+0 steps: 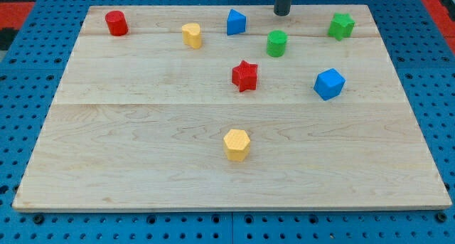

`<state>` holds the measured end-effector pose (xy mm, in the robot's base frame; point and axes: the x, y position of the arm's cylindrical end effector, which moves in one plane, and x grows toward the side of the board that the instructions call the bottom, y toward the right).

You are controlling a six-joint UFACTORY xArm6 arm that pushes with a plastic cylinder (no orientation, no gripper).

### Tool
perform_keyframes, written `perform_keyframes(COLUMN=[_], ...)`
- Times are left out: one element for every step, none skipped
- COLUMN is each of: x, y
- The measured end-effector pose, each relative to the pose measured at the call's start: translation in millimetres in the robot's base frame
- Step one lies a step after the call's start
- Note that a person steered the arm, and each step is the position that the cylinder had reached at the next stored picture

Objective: Move the green star above the blue cube

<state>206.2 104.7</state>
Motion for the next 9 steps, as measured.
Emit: perform_keyframes(x=[0.0, 0.0, 0.7, -3.2, -12.5, -8.9, 13.2, 29.1, 46.7], y=[-0.1, -1.5, -1.5, 18.8, 60.0, 92.7, 119.2, 129.2, 129.2])
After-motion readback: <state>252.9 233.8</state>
